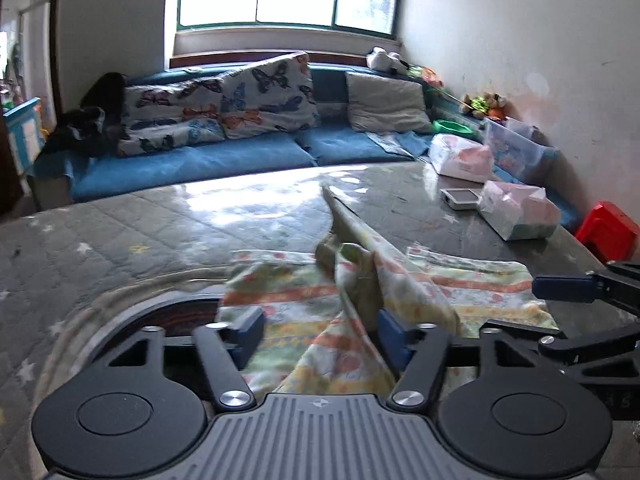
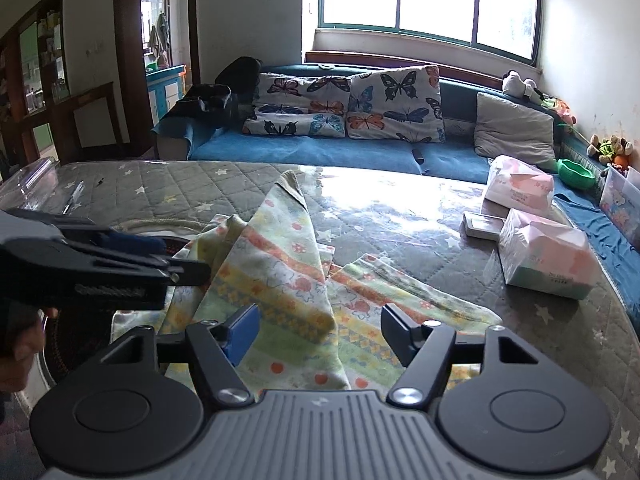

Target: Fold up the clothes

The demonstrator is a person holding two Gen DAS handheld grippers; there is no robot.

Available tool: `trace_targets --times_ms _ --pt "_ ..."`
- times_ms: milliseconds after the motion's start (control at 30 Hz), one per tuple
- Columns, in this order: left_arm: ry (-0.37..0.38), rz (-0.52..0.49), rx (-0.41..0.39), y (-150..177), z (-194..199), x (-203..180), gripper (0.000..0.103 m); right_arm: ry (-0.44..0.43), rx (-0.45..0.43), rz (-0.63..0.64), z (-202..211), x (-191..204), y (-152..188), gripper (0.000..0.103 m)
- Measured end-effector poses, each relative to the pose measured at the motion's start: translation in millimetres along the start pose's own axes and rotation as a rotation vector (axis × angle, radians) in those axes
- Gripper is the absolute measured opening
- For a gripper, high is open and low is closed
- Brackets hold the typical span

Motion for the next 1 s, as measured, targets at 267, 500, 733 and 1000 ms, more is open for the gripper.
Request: trace_targets --times_ms 267,500,733,1000 --pt "0.113 0.106 0.043 13 -15 11 0.004 -0.044 -0.003 -0.004 -12 10 -16 0.065" --pt "0.089 0.123 0.028 17 -8 22 0.003 -0.085 0.034 0.016 -46 46 -24 0.06" --pt "0.05 0.123 0.03 20 -7 34 0.002 -0.083 0.083 0.015 -68 50 -17 0.044" --pt "0.008 0.133 0.017 25 4 52 0.002 -0.101 0.06 -0.016 -81 53 -39 0.048"
Point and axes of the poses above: each gripper's, at about its wrist camera, not at the fingertips, and z roughly against the way its jaws point, x to its left, y to its underside, the point moved 9 cm from there along -z, roughly the way its jaws point, and after that the axes turned 11 degrees about y, right-handed, at the moved point
